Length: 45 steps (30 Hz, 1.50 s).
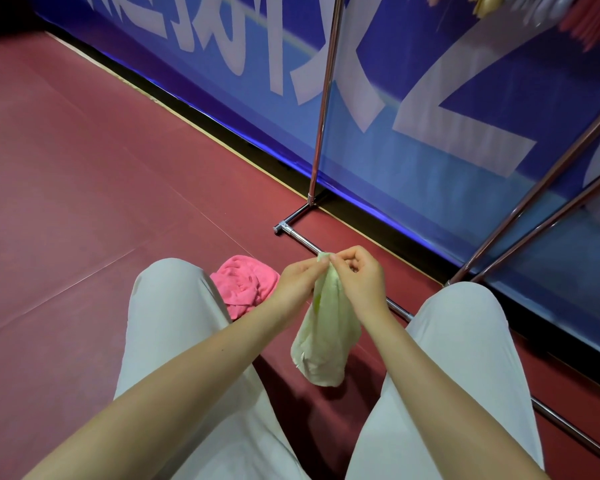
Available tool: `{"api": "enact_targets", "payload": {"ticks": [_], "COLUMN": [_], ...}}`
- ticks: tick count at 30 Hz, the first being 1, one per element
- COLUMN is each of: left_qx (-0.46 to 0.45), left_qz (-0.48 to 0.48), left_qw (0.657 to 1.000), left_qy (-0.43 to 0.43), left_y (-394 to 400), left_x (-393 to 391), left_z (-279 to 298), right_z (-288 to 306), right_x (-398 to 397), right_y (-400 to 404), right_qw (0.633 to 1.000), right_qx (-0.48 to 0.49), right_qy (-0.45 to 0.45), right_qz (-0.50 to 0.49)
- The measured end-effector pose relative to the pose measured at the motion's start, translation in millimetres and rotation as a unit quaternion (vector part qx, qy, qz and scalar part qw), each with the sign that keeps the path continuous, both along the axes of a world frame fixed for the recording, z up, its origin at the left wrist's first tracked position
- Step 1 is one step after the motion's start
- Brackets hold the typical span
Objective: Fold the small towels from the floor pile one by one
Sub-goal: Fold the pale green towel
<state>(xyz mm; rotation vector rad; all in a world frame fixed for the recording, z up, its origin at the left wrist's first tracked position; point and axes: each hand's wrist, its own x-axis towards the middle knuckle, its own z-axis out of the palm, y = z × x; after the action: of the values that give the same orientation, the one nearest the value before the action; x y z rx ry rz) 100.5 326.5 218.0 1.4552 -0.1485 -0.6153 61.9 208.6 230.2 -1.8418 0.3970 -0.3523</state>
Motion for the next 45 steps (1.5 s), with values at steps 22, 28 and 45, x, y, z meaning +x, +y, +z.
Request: {"api": "enact_targets", "payload": {"ticks": [22, 28, 45], "left_qx": [-0.008, -0.022, -0.003], "left_qz": [0.184, 0.259, 0.344], "left_qw": [0.975, 0.953, 0.92], "left_qy": [-0.125, -0.156, -0.188], "left_y": [58, 82, 118], "left_x": [35, 42, 53], "left_z": [33, 45, 46], "right_z": [-50, -64, -78], "right_x": [-8, -18, -29], "right_y": [22, 27, 10], "right_qw": [0.989, 0.984, 0.948], "right_qx": [-0.007, -0.027, -0.2], "right_qy": [0.068, 0.093, 0.178], "right_qz": [0.134, 0.152, 0.172]}}
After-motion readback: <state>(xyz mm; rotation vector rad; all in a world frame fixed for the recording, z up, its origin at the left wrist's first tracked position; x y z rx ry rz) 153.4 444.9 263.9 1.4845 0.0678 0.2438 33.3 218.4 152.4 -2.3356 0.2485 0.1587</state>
